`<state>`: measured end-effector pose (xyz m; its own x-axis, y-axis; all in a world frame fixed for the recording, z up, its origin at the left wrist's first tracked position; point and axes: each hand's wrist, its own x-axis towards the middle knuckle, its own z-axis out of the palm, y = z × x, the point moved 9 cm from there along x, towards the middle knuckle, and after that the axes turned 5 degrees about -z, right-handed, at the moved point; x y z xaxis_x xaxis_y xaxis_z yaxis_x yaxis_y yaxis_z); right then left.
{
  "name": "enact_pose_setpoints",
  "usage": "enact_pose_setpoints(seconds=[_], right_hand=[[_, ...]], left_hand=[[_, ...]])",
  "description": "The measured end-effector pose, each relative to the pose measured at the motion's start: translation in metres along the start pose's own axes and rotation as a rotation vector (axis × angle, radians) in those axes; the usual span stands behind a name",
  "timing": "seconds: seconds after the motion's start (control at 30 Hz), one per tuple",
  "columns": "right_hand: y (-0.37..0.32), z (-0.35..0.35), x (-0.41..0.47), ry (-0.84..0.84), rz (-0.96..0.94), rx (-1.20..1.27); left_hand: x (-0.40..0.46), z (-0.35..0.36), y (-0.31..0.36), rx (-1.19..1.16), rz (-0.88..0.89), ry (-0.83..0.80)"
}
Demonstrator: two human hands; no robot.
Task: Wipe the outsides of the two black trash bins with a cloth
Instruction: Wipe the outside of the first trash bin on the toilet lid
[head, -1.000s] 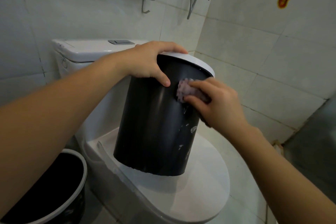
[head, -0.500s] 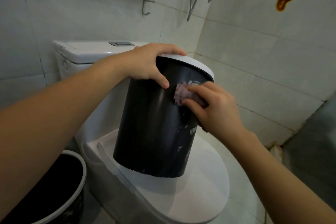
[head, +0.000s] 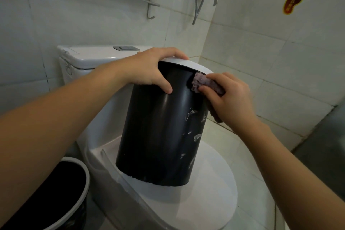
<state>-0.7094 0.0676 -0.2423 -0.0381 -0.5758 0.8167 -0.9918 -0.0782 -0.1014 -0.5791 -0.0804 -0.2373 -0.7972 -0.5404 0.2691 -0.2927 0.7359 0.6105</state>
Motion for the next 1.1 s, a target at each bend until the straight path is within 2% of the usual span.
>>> enact_pose_setpoints(seconds=[0.07, 0.23, 0.43, 0.63, 0.8, 1.1], right_hand=[[-0.001, 0.001, 0.000, 0.005, -0.001, -0.007], [0.000, 0.002, -0.002, 0.027, 0.006, -0.004], [-0.001, 0.001, -0.003, 0.018, -0.009, -0.023], [-0.006, 0.000, 0.002, 0.015, -0.042, -0.025], [-0.007, 0.002, 0.002, 0.006, -0.057, -0.038], [-0.028, 0.015, -0.024, -0.113, -0.286, -0.058]], left_hand=[[-0.001, 0.000, 0.003, 0.008, -0.007, 0.003], [-0.003, 0.006, 0.026, 0.252, 0.043, 0.106], [0.002, 0.011, 0.027, 0.230, 0.080, 0.042], [0.007, 0.008, 0.016, 0.076, 0.050, 0.008], [0.013, 0.008, 0.014, 0.060, 0.039, -0.021], [0.013, 0.008, 0.006, 0.069, 0.011, -0.030]])
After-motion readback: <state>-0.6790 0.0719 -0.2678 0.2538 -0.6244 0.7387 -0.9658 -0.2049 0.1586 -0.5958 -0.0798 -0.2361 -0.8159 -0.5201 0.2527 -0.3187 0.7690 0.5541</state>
